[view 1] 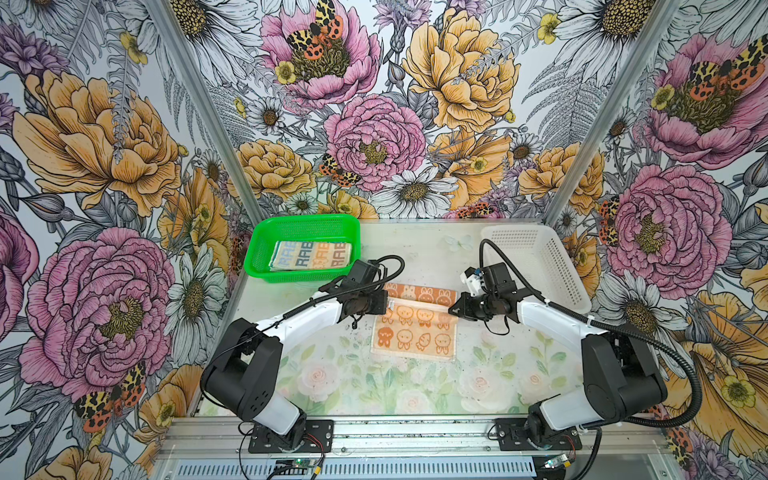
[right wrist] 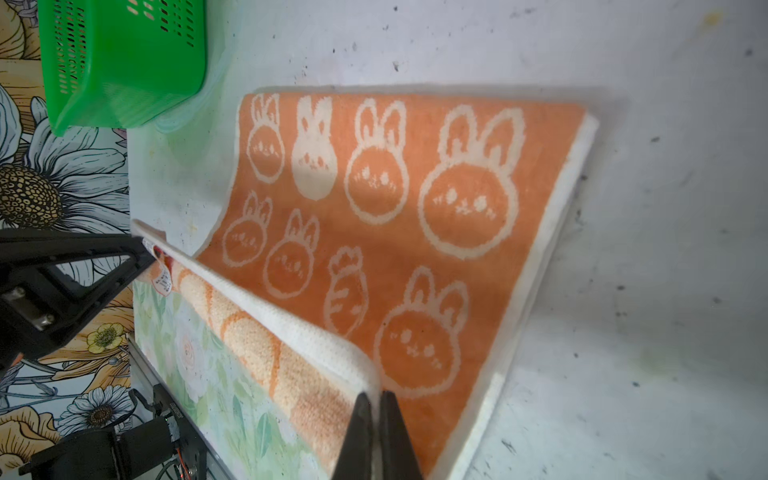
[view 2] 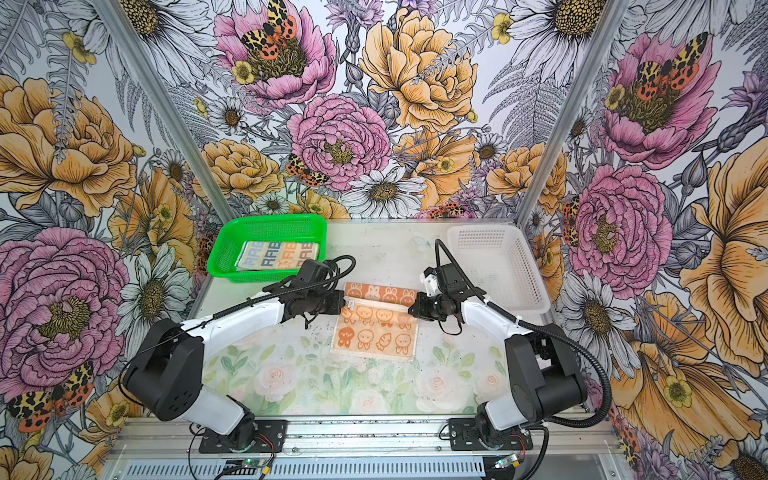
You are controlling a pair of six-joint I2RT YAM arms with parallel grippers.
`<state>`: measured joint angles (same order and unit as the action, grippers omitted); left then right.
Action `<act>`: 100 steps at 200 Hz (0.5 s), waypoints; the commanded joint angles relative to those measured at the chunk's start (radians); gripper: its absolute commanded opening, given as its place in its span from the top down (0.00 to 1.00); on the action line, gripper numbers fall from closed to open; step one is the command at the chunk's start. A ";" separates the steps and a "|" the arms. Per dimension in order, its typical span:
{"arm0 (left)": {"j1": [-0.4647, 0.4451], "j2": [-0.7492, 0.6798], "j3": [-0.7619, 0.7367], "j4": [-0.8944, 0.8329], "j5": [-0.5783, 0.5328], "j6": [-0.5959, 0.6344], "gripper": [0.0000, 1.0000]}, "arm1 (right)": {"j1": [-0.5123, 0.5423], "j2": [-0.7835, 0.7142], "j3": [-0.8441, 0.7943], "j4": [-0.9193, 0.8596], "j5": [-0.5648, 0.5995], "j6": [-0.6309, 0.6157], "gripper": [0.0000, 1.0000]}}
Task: Fold and stack the towels
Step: 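Lower the held edge toward the robot with both grippers, folding the towel over, then lay the folded edge down on the towel and open both grippers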
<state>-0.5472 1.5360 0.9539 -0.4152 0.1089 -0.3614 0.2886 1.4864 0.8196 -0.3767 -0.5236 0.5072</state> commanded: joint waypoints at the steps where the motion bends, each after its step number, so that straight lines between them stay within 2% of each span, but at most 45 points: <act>1: 0.010 0.013 -0.061 -0.009 -0.129 -0.044 1.00 | -0.007 0.015 -0.062 -0.012 0.119 0.025 1.00; 60: -0.037 0.055 -0.074 0.004 -0.146 -0.063 1.00 | 0.030 0.055 -0.122 0.039 0.120 0.047 1.00; 68: -0.038 0.056 -0.071 0.005 -0.149 -0.063 1.00 | 0.033 0.062 -0.120 0.040 0.119 0.046 0.96; 73: -0.040 0.057 -0.067 0.003 -0.150 -0.063 0.95 | 0.035 0.065 -0.119 0.040 0.120 0.047 0.93; 83: -0.042 0.056 -0.064 0.001 -0.144 -0.063 0.92 | 0.042 0.067 -0.117 0.041 0.120 0.047 0.87; 100: -0.045 0.045 -0.056 -0.003 -0.127 -0.068 0.78 | 0.050 0.056 -0.113 0.039 0.115 0.050 0.76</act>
<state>-0.6010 1.5848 0.8825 -0.3927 0.0635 -0.4126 0.3367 1.5383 0.7109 -0.3065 -0.4816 0.5575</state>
